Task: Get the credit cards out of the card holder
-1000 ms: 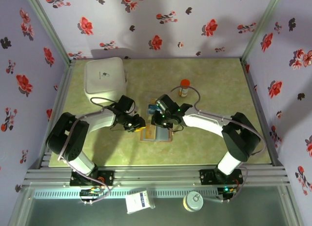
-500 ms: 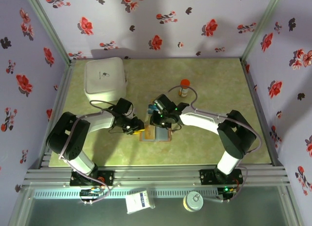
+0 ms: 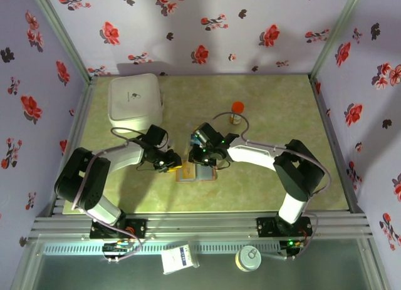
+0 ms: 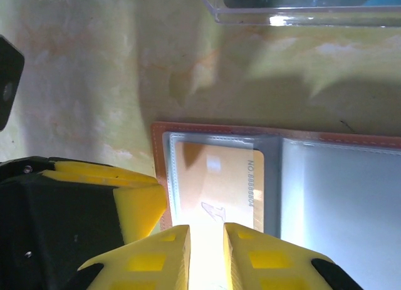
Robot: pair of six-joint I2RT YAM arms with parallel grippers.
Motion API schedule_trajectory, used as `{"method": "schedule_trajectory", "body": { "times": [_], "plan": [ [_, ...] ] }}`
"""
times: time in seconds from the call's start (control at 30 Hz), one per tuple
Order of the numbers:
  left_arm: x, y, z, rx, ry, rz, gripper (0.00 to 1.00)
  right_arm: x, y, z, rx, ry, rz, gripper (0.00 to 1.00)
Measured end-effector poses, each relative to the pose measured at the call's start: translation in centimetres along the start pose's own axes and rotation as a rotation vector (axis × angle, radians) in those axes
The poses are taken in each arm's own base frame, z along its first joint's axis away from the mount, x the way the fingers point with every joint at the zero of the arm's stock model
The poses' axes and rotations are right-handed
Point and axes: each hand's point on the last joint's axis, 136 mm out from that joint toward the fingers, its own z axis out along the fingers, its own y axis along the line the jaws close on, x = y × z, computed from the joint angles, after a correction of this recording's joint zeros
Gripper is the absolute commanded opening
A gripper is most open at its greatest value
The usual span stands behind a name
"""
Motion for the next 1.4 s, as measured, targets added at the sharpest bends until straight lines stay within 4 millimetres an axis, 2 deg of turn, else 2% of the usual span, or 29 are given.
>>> {"method": "schedule_trajectory", "body": {
  "times": [0.23, 0.67, 1.4],
  "plan": [
    [-0.4, -1.0, -0.4, 0.025, -0.005, 0.008, 0.06, 0.3, -0.3, 0.9, -0.001, 0.018, 0.009, 0.20],
    [0.0, -0.4, 1.1, 0.012, 0.033, 0.001, 0.03, 0.6, -0.8, 1.5, 0.007, 0.034, 0.013, 0.21],
    [0.0, -0.2, 1.1, 0.003, 0.029, 0.009, 0.03, 1.3, -2.0, 2.7, 0.042, 0.073, 0.017, 0.23]
  ]
}}
